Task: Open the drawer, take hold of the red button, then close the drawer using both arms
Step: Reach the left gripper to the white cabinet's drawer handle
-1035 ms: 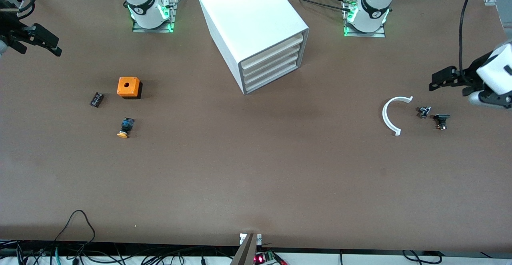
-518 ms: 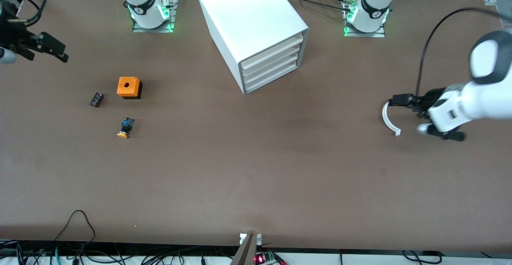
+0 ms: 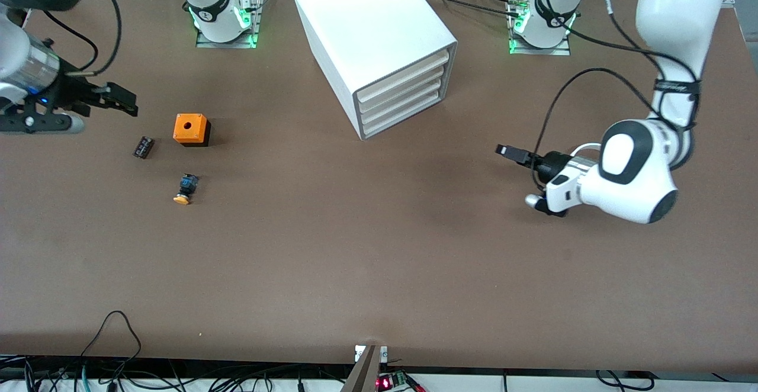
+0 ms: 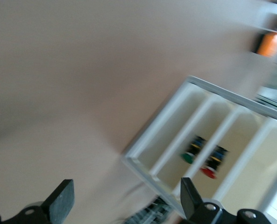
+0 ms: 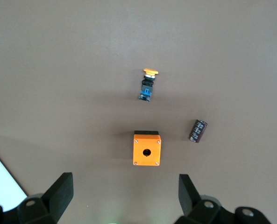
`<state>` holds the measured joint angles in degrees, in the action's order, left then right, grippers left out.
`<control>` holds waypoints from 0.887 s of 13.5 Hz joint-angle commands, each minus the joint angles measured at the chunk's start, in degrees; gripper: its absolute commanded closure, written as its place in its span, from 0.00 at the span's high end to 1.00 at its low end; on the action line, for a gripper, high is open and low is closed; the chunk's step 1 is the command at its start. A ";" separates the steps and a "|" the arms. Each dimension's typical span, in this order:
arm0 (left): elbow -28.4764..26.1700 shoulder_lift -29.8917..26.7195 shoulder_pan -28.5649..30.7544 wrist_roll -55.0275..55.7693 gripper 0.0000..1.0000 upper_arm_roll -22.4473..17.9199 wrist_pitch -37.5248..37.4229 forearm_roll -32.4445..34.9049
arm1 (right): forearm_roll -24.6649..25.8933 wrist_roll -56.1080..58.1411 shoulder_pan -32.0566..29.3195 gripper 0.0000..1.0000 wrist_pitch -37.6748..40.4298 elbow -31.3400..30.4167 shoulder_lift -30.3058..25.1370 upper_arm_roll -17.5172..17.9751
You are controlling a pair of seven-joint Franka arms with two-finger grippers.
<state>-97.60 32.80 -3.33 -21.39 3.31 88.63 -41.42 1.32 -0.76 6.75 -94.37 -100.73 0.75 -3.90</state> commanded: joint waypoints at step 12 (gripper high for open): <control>-19.82 -0.63 -0.63 -13.33 0.96 15.49 10.24 -18.17 | -0.71 0.41 0.19 1.00 0.15 4.85 3.64 -0.40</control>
<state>-114.46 34.27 -4.19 -32.50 17.33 97.01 -57.90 1.32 -0.76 6.86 -94.52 -97.81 3.06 -4.09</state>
